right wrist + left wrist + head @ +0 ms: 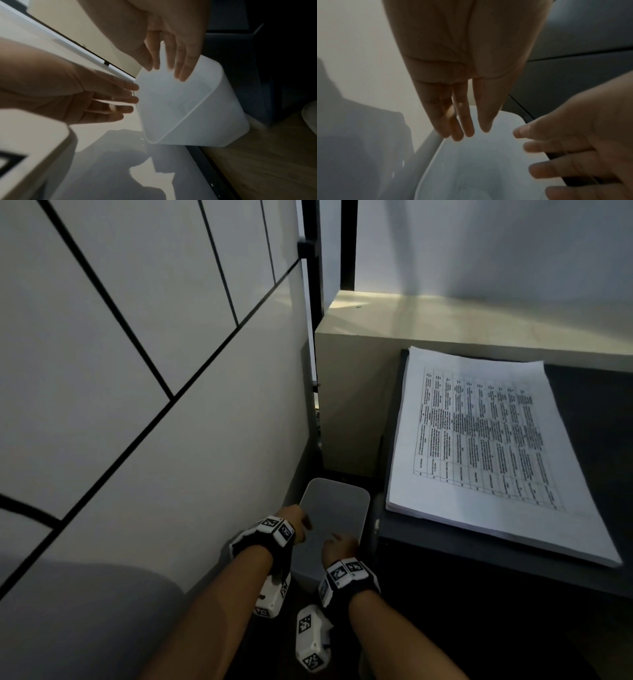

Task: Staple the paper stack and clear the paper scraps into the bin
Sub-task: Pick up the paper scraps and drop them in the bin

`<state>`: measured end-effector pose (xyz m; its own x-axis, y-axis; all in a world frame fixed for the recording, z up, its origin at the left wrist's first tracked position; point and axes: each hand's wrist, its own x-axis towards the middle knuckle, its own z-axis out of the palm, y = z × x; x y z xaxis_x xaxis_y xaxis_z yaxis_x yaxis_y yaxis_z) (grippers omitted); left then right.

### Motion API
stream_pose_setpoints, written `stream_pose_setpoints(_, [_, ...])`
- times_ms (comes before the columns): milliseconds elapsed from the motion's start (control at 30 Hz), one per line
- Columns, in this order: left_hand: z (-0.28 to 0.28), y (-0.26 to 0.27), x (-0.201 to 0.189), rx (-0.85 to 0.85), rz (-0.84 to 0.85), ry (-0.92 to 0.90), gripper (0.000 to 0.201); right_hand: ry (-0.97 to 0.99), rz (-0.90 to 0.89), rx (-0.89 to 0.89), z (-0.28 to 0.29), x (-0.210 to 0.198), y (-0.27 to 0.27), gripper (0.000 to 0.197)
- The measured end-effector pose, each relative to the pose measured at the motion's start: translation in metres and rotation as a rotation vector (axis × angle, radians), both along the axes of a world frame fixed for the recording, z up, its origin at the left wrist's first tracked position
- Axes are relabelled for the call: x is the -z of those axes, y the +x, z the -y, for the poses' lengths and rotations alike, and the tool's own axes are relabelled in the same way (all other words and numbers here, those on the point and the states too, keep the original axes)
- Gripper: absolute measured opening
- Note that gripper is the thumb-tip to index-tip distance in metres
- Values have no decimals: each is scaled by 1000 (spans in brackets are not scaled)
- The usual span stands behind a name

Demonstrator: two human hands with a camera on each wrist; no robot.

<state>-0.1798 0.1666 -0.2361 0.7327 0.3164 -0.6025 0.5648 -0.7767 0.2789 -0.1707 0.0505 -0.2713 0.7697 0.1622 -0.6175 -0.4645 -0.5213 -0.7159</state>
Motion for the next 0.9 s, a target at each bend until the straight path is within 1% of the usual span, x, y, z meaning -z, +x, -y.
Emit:
stream_pose_setpoints(133, [-1,-5,-22,32,5,47,37,-12,59,-58,1,-29,-2,40])
stream_pose_setpoints(200, [0,-7,-39,60,25,73,35,-29,102,-136,3,-47,-6,36])
stream_pose_setpoints(300, [4,-8,-71,81,79,129,33,-12,168,-241,9,-79,-16,38])
stream_pose_setpoints(367, [7,-10,-94,80,114,175,32,-9,254,-309,15,-100,-24,39])
stream_pose_setpoints(467, [15,-16,-127,57,174,218,31,-45,400,-483,24,-129,-37,40])
stream_pose_setpoints(567, [28,-21,-158,74,247,269,29,-44,536,-577,39,-157,-43,43])
stream_pose_setpoints(667, [52,-24,-190,118,341,309,28,-55,681,-614,63,-190,-42,36])
stream_pose_setpoints(767, [83,-22,-223,164,454,308,26,-65,813,-599,93,-224,-36,29])
stream_pose_setpoints(900, [129,-10,-258,227,595,265,26,-58,903,-548,145,-260,-22,27])
